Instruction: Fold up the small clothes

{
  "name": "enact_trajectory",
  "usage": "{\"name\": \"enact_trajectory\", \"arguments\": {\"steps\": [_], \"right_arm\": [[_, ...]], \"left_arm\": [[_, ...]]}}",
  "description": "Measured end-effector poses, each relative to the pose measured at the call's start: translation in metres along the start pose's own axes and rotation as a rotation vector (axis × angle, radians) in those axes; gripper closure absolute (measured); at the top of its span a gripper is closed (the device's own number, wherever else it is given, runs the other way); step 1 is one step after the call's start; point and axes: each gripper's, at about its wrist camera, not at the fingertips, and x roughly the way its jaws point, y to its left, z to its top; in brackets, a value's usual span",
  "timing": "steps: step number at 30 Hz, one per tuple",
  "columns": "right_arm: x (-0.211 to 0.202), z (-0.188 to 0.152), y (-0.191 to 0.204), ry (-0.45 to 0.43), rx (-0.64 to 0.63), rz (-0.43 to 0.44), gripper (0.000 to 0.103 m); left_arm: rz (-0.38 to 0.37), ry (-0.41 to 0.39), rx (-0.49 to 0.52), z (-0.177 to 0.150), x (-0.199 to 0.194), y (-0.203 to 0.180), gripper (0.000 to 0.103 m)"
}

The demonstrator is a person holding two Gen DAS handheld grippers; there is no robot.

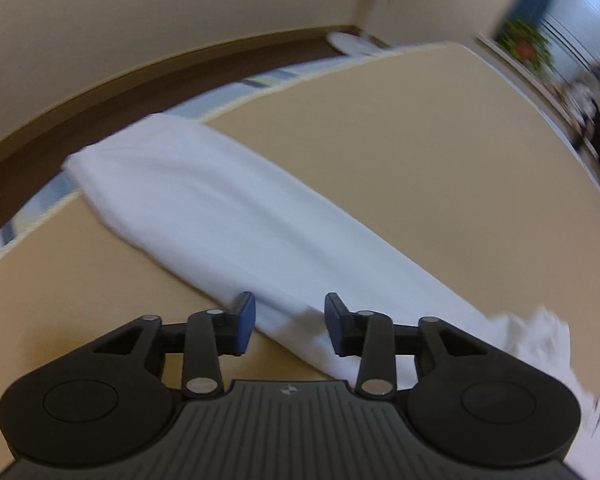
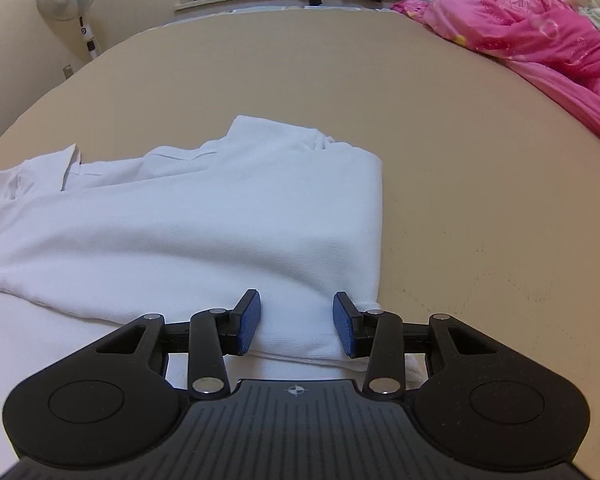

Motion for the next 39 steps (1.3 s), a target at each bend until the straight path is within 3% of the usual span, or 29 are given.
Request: {"name": "enact_trajectory", "arguments": {"steps": [6, 10, 12, 13, 15, 17, 20, 21, 24, 26, 27, 29, 30, 31, 34, 37, 39], "right_arm": [[0.002, 0.003, -0.002, 0.012, 0.006, 0.006, 0.061], [0.002, 0.003, -0.003, 0.015, 0.01, 0.011, 0.061], [0.002, 0.004, -0.003, 0.017, 0.011, 0.012, 0.061], [0.002, 0.004, -0.003, 0.017, 0.012, 0.013, 0.061], [0.002, 0.004, -0.003, 0.017, 0.011, 0.013, 0.061], [0.002, 0.004, -0.003, 0.017, 0.011, 0.012, 0.061], [0.001, 0.004, -0.004, 0.016, 0.014, 0.012, 0.061], [0.001, 0.004, -0.004, 0.015, 0.013, 0.011, 0.061], [-0.001, 0.005, -0.003, -0.002, 0.015, 0.008, 0.061], [-0.004, 0.005, -0.002, -0.021, 0.021, 0.016, 0.061], [-0.006, 0.005, -0.002, -0.028, 0.024, 0.018, 0.061], [-0.007, 0.006, -0.003, -0.04, 0.03, 0.023, 0.061], [-0.008, 0.006, -0.003, -0.042, 0.035, 0.024, 0.061], [-0.008, 0.006, -0.005, -0.044, 0.046, 0.024, 0.061], [-0.008, 0.006, -0.009, -0.042, 0.097, 0.034, 0.061], [-0.01, 0.007, -0.013, -0.052, 0.141, 0.047, 0.061], [-0.012, 0.008, -0.014, -0.066, 0.165, 0.066, 0.061]], "left_arm": [[0.034, 0.016, -0.272, 0.025, 0.008, 0.067, 0.061], [0.028, -0.019, -0.335, 0.036, 0.007, 0.085, 0.061], [0.036, -0.034, -0.345, 0.039, 0.009, 0.088, 0.067], [0.056, -0.042, -0.334, 0.039, 0.01, 0.087, 0.084], [0.095, -0.063, -0.279, 0.04, 0.012, 0.081, 0.097], [0.143, -0.101, -0.219, 0.039, 0.011, 0.06, 0.099], [0.238, -0.298, 0.031, 0.031, -0.02, 0.004, 0.099], [0.228, -0.373, 0.112, 0.024, -0.035, -0.018, 0.1], [0.037, -0.584, 0.401, -0.032, -0.093, -0.102, 0.1], [-0.165, -0.647, 0.598, -0.089, -0.124, -0.15, 0.099], [-0.305, -0.635, 0.717, -0.125, -0.138, -0.173, 0.098], [-0.538, -0.514, 0.976, -0.183, -0.154, -0.205, 0.08], [-0.615, -0.46, 1.095, -0.21, -0.158, -0.214, 0.079], [-0.649, -0.465, 1.164, -0.23, -0.161, -0.215, 0.079], [-0.649, -0.435, 1.22, -0.238, -0.153, -0.211, 0.079], [-0.534, -0.366, 1.049, -0.194, -0.129, -0.203, 0.079], [-0.405, -0.305, 0.922, -0.158, -0.104, -0.197, 0.079]]}}
